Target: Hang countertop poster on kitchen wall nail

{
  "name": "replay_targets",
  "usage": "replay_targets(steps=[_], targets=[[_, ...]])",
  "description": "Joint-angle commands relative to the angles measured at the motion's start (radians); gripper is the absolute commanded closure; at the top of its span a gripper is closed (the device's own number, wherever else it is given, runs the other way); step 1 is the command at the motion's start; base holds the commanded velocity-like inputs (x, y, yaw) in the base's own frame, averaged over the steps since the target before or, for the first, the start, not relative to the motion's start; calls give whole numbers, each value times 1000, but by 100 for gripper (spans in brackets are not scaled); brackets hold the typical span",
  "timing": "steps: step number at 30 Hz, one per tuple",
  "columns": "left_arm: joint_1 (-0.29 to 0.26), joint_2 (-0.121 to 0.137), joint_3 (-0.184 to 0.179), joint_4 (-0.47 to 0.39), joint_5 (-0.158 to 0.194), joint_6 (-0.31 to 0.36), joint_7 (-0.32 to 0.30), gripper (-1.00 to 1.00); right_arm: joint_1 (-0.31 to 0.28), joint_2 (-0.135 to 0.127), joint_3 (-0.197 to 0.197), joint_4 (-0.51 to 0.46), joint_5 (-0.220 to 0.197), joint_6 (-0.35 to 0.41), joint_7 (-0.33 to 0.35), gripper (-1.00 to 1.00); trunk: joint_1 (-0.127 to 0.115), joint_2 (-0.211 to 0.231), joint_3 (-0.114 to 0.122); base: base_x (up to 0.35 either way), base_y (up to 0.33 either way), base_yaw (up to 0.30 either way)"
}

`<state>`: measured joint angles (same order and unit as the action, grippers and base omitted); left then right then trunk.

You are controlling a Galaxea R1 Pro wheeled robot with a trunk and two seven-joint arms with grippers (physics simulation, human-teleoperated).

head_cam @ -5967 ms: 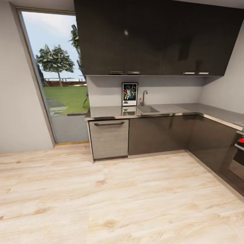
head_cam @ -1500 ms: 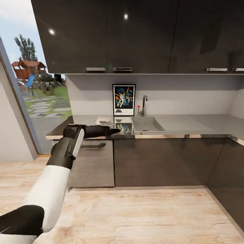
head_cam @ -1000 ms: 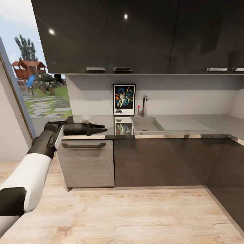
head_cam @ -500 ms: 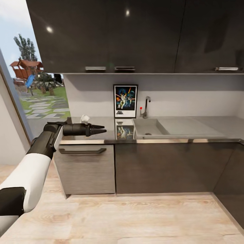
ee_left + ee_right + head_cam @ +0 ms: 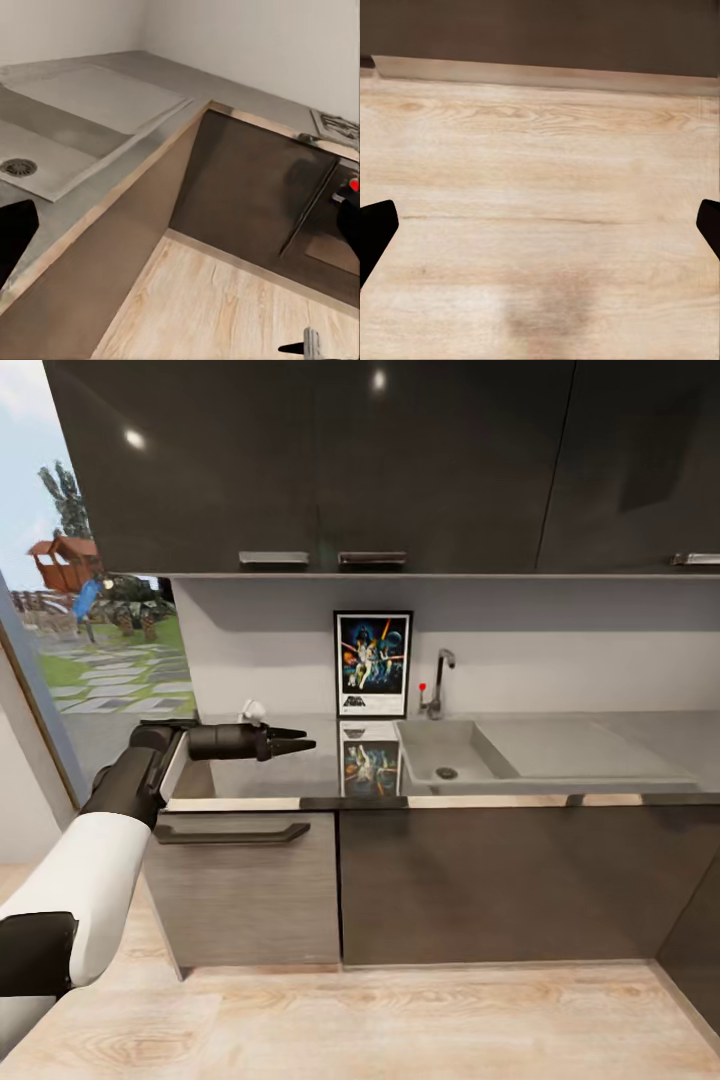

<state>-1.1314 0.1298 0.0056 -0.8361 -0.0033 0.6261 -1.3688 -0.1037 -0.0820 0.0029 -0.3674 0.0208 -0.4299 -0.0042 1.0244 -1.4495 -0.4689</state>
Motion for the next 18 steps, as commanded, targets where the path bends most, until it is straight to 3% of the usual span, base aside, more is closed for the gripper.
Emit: replay_targets(steps=[1,12,18], targets=[[-1,0,0,-1,0,11,9,-100,-1,0,0,1,2,-3,0,-100,1,-1,-1,334,0,0],[-1,-3,-4,-1,0,11,24,-100,2,-5,0,1,0,-10,0,-100,1,-1,-1,334,0,0],[-1,-4,-5,0,0,11,33,-100,17,-23,-3,12,-3,-99,1,-100,1,-1,-1,334,0,0]])
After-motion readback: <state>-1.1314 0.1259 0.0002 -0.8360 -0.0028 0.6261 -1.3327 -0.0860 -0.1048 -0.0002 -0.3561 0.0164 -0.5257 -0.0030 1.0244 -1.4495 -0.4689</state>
